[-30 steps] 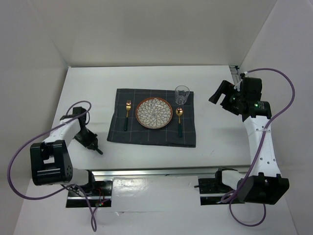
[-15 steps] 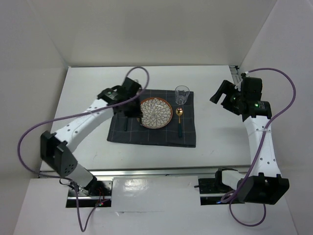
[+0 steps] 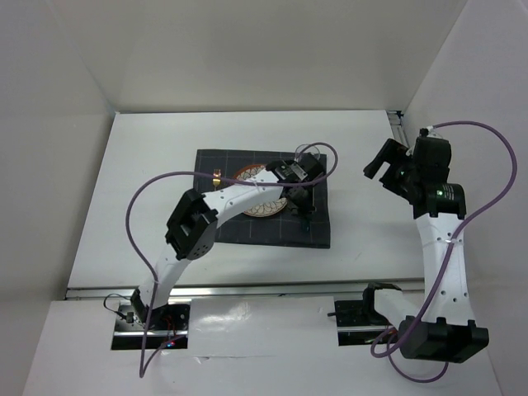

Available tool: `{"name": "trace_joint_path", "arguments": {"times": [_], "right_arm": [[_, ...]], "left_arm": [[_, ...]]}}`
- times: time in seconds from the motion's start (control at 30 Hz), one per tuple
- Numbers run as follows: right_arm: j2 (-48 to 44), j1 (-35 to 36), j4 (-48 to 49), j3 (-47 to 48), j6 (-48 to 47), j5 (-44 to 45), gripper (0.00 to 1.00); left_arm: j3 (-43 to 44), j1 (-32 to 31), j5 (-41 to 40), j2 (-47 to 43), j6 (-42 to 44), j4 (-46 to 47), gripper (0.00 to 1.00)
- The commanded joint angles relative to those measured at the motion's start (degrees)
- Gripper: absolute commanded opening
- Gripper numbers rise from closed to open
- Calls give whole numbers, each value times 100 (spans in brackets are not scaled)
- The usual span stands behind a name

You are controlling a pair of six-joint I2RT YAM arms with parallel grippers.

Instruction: Set the dinner table for one person

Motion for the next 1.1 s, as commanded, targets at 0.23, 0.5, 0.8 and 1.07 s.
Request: {"name": "trace_joint_path", "arguments": {"times": [0.23,0.5,0.8,1.07], "right_arm": [[-234,24,-383,226,71,267,95],[-234,24,-436,279,71,267,95],[-234,24,-489,331,71,328,95],[-234,24,-489,331,360,610,100]], "left_arm": [[1341,22,299,1295,-259,145,0],[1448,75,299,1551,-216,144,32],[1500,75,360,1262,-22,197,77],[1291,-109,290,-205,469,-58,77]]}}
